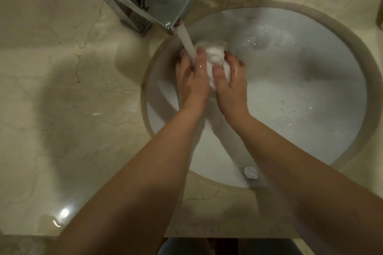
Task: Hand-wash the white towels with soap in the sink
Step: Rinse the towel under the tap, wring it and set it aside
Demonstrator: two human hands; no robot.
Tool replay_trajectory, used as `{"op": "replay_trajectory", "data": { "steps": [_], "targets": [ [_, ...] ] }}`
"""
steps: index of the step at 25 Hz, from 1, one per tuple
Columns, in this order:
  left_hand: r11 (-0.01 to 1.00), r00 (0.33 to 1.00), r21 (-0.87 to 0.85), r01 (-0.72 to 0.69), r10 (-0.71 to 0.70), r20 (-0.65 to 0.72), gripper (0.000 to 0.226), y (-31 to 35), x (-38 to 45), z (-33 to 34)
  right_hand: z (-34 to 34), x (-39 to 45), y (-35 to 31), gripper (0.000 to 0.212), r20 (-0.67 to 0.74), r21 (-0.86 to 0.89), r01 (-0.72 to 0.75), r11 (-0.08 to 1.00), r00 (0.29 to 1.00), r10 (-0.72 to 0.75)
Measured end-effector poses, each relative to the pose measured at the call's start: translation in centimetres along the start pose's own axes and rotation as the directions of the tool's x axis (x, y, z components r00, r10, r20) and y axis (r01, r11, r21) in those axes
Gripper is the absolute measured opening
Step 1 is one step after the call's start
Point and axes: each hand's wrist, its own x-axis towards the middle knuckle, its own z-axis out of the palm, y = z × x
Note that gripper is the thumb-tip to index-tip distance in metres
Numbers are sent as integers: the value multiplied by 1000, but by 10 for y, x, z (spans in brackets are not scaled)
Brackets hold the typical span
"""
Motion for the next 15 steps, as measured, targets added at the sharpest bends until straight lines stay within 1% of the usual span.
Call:
{"op": "replay_trajectory", "data": {
  "steps": [2, 3, 4, 5, 6, 8, 9, 10, 11, 12, 14, 15],
  "targets": [
    [1000, 998, -3, -29, 29, -51, 64, 10, 1, 3, 0, 6, -12, 48, -58, 16, 21, 1000, 998, -20],
    [998, 996, 39, -47, 49, -77, 58, 13, 0, 4, -1, 10, -16, 44, -88, 25, 40, 999, 995, -38],
    [994, 992, 89, -58, 67, -110, 50, 16, -1, 3, -3, 14, -20, 36, -112, 29, 48, 998, 993, -44],
    [990, 987, 133, -50, 70, -147, 44, 17, -1, 1, -5, 18, -23, 28, -110, 26, 32, 999, 993, -29],
    [988, 984, 152, -26, 52, -168, 43, 16, 2, -1, -6, 24, -24, 28, -93, 21, 9, 1000, 996, -7],
    [975, 992, 221, 37, -10, -124, 46, 12, 12, -3, -5, 32, -26, 32, -21, -10, -57, 998, 998, 56],
    [958, 995, 286, 37, -9, -98, 49, 9, 15, -3, -3, 34, -24, 32, 13, -33, -83, 996, 996, 83],
    [942, 994, 337, -6, 41, -98, 53, 5, 16, -1, -1, 34, -20, 36, 23, -89, -79, 993, 996, 81],
    [929, 984, 360, -88, 137, -112, 58, 2, 15, 1, 1, 33, -16, 43, 13, -180, -53, 982, 998, 57],
    [922, 967, 347, -173, 227, -119, 62, -2, 12, 2, 3, 29, -13, 50, -11, -252, 2, 968, 1000, -5],
    [898, 927, 282, -336, 369, -71, 61, -10, 7, 2, 5, 21, -9, 56, -50, -204, 165, 965, 983, -179],
    [869, 897, 273, -413, 439, -43, 60, -16, 8, 1, 6, 19, -4, 56, -42, -170, 233, 957, 969, -243]
  ]
}}
